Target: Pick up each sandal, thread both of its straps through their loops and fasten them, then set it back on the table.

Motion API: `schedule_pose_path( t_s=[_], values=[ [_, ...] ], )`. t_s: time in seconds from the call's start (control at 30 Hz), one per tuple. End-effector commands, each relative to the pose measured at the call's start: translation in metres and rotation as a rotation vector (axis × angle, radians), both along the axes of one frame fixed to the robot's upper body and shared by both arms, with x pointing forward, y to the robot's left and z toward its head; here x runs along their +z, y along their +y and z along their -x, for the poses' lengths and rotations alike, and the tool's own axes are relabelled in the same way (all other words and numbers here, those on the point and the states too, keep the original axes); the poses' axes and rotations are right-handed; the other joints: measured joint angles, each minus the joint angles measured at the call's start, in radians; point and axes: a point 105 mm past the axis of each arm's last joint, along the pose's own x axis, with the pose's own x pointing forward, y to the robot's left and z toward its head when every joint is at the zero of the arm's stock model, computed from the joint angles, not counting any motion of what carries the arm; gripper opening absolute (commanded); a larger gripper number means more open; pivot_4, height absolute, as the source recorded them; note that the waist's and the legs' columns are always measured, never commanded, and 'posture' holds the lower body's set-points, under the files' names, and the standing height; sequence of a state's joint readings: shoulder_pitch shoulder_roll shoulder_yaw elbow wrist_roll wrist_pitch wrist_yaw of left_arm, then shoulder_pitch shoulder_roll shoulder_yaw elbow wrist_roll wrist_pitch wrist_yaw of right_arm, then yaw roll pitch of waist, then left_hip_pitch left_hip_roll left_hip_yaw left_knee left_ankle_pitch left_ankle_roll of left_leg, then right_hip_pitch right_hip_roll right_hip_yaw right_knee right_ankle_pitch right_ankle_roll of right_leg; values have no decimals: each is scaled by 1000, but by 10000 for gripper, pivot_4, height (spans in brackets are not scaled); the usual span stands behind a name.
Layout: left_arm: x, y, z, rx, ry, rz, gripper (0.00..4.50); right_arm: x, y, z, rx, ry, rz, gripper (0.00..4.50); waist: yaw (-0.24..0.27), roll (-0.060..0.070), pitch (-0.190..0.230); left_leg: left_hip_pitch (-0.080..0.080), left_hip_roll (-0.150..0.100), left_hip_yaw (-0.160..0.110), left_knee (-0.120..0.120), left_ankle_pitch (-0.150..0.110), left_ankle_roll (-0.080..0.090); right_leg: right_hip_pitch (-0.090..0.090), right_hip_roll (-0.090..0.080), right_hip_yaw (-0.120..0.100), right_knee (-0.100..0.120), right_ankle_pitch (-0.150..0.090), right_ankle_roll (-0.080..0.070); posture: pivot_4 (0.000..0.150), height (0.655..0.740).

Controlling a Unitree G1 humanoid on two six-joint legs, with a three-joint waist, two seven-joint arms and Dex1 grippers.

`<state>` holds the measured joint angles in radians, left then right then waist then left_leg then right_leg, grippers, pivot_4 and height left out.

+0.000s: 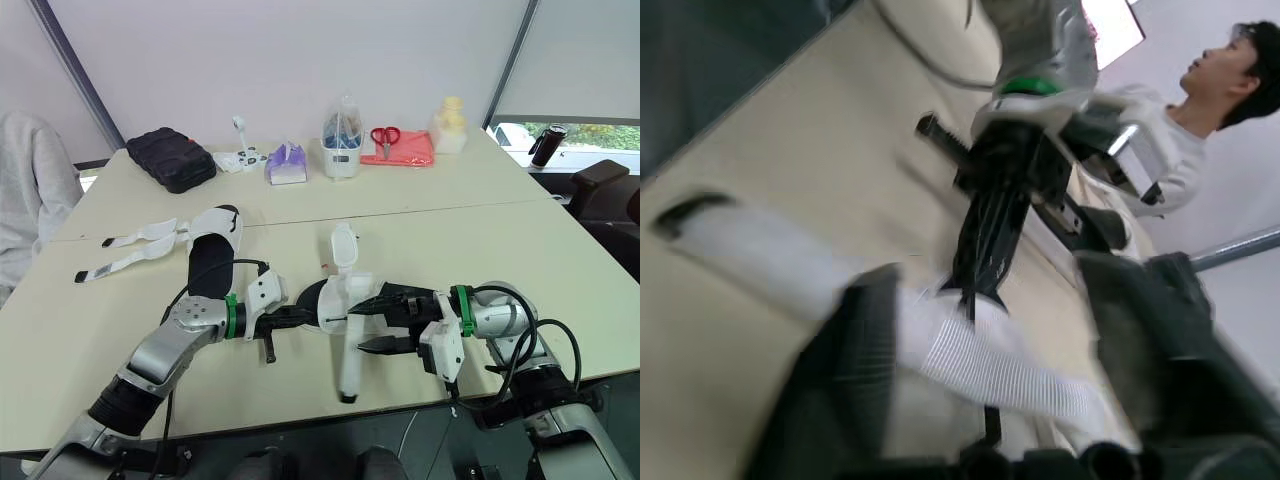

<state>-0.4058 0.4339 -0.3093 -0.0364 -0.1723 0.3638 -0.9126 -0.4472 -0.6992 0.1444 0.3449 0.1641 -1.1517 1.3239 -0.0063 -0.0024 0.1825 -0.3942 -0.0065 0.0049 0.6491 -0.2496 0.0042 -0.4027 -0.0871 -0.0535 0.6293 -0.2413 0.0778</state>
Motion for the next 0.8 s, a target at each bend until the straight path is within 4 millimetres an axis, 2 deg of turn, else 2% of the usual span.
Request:
schedule_pose_path(
  t_s=[0.03, 0.13, 0.23, 0.37, 0.5, 0.57, 0.8],
  values=[
    [3, -5, -2, -13, -19, 2, 0, 6, -17, -8, -48, -129, 35, 44648, 4, 0, 0, 0, 0, 0, 0, 0, 0, 0, 0, 0, 0, 0, 0, 1500, 7400],
    [4, -7, -5, -12, -23, 15, 0, 10, -37, -17, -143, -180, 19, 44648, 15, 0, 0, 0, 0, 1, 0, 0, 0, 0, 0, 0, 0, 0, 0, 1500, 7400],
    [6, -8, -7, -6, -29, 32, 0, 13, -62, -30, -313, -183, -30, 44648, 20, 0, 0, 0, 0, 2, 0, 0, 0, 0, 0, 1, 0, 0, 0, 1500, 7400],
    [7, -9, -7, -6, -26, 41, 0, 18, -81, -40, -498, -186, -145, 44648, 20, 0, 0, 1, 0, 2, 0, 0, 0, 0, -1, 3, 0, 0, -1, 1500, 7400],
    [1, -15, 0, -22, -23, 26, 0, 23, -107, -46, -778, -168, -475, 44648, 20, 0, 0, 1, 0, 2, 0, 0, 0, 0, -1, 4, 0, 0, -1, 1500, 7400],
    [1, -21, 2, -21, -23, 43, 0, 20, -120, -45, -888, -143, -565, 44648, 21, 0, 0, 1, 0, 2, -1, 0, 0, 0, -1, 4, 0, 0, -1, 1500, 7400],
    [-3, -28, 5, -20, -24, 46, 0, 36, -135, -55, -1045, -56, -761, 44648, 19, 0, -1, 3, -1, 8, 0, 0, 0, 0, -1, 10, 0, -1, -3, 1500, 7400]
  ],
)
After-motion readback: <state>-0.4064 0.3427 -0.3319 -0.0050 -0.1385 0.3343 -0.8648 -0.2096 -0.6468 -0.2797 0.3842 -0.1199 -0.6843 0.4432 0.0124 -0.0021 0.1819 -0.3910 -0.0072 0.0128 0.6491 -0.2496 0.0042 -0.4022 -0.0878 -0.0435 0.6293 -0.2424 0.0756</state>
